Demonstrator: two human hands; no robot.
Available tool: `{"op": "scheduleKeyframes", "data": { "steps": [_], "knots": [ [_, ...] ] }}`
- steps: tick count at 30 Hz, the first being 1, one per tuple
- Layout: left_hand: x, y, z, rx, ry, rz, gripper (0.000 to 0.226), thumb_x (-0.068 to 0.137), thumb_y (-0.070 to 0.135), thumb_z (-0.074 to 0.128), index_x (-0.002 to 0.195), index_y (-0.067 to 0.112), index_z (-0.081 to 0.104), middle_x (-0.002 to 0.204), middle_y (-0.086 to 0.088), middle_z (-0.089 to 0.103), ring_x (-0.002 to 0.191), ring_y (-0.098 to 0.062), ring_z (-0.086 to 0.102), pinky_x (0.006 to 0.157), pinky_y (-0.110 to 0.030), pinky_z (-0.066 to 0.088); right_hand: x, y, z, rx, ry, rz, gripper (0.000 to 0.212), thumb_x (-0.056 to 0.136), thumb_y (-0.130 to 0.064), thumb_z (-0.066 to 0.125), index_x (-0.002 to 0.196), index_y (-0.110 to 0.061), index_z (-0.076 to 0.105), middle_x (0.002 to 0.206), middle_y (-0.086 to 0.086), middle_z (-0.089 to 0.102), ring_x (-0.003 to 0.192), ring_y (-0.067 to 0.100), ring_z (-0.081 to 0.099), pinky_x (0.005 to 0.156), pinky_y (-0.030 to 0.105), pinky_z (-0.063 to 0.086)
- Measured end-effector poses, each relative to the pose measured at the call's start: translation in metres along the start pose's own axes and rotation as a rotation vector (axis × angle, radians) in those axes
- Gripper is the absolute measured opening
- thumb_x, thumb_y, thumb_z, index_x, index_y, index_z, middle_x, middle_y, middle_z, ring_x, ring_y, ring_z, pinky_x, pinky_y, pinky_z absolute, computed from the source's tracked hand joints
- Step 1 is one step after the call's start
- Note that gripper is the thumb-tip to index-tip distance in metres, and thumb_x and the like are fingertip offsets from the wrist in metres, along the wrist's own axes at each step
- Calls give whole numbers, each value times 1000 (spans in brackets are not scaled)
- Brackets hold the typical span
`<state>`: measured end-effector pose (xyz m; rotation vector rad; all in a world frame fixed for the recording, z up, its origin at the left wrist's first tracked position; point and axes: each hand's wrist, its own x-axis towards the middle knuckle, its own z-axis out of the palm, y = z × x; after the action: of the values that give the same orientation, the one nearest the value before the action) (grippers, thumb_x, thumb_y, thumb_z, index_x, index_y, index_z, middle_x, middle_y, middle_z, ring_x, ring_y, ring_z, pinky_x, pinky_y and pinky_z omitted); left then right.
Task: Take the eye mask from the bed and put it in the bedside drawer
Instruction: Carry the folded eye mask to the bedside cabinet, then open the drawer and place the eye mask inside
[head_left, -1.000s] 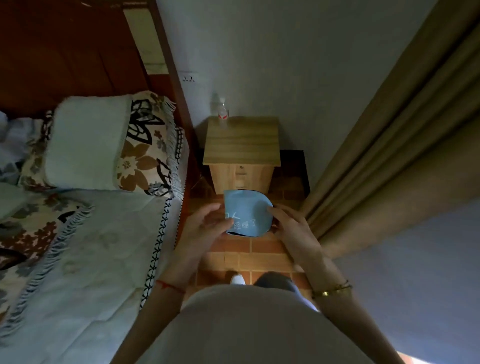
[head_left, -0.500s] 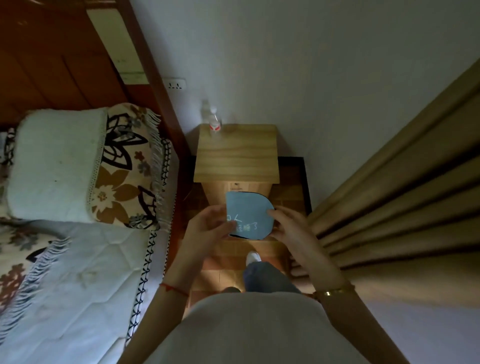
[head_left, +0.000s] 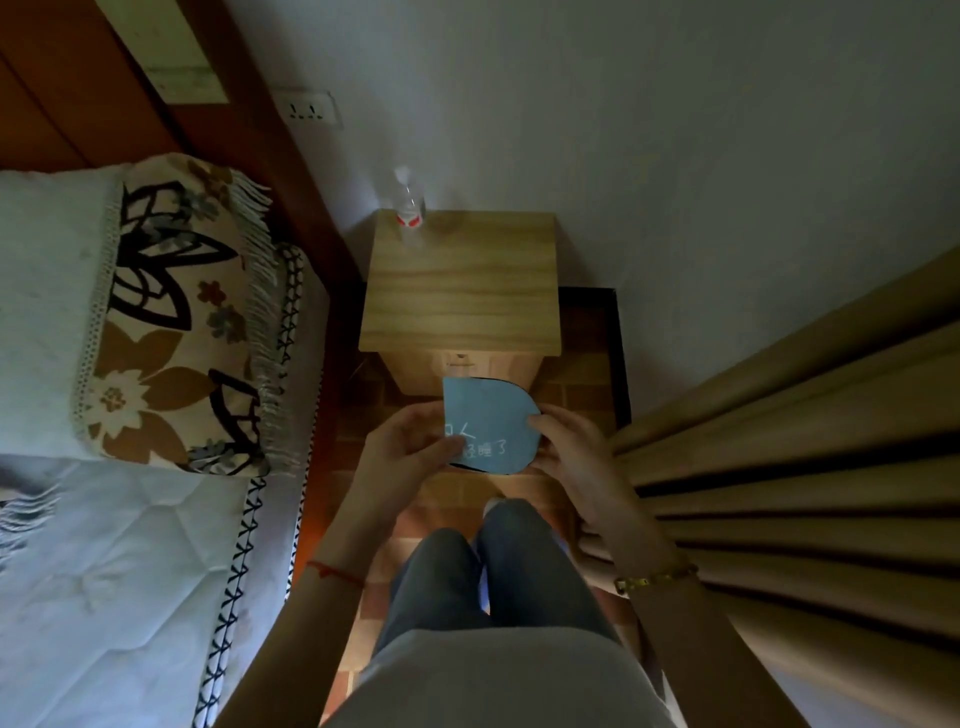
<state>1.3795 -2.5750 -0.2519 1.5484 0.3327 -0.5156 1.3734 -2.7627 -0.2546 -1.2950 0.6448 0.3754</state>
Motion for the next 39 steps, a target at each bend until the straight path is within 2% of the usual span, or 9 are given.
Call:
{"op": "scheduleKeyframes", "data": {
  "steps": [3,6,13,18,22,25,29,35,39],
  "knots": [
    [27,-30,-2,20,9,7,31,83,2,69,110,16,65,94,0,76,84,-11,75,66,-19,58,33,30,0,45,-21,38,13,94,-10,50,95,-11,63,104,9,65,90,18,63,69,27,54],
    [53,-65,-4,8,6,-9,34,85,1,67,116,12,63,100,-4,75,89,-16,74,74,-23,61,65,65,-3,113,-25,42,14,93,-9,51,91,-12,65,100,6,67,94,18,64,74,28,54],
    [127,-169,-11,-87,-11,-11,35,86,5,66,119,14,62,100,0,77,89,-10,74,68,-16,57,163,155,-14,199,-36,33,15,92,-5,52,88,-10,66,89,1,71,78,9,70,61,19,57],
    [187,-245,-18,-93,-23,40,42,86,4,66,126,11,58,112,-13,73,102,-22,71,85,-26,58,238,218,-25,170,-25,-20,13,89,-3,55,90,-5,67,90,8,72,86,18,67,69,24,58],
    [225,-296,-21,-67,-18,71,43,85,4,67,126,14,59,109,-10,74,103,-23,71,94,-37,55,281,259,-34,92,-43,-36,25,89,-8,55,111,2,64,114,17,67,104,27,65,87,38,55],
    [242,-327,-23,-71,-11,91,45,83,6,70,126,17,59,105,-5,76,99,-19,72,89,-34,57,300,283,-40,41,-115,-58,33,89,-13,56,120,0,60,120,18,66,110,30,64,94,43,53],
    [255,-354,-23,-82,-5,104,45,81,7,72,123,18,61,98,-2,78,89,-13,75,70,-21,59,312,303,-47,27,-163,-88,35,90,-13,55,121,1,59,118,21,66,109,33,64,93,43,53],
    [269,-365,-23,-20,-35,126,45,80,15,75,123,20,62,104,-4,76,97,-19,73,81,-32,57,322,315,-54,56,-156,-127,32,89,-11,55,118,2,60,113,21,69,98,28,69,82,36,57],
    [294,-356,-20,-60,-11,157,33,84,15,70,117,15,67,101,-4,77,89,-13,74,67,-19,56,335,309,-57,73,-115,-153,31,87,-10,56,116,1,60,108,17,71,96,27,69,81,37,58]
  ]
}}
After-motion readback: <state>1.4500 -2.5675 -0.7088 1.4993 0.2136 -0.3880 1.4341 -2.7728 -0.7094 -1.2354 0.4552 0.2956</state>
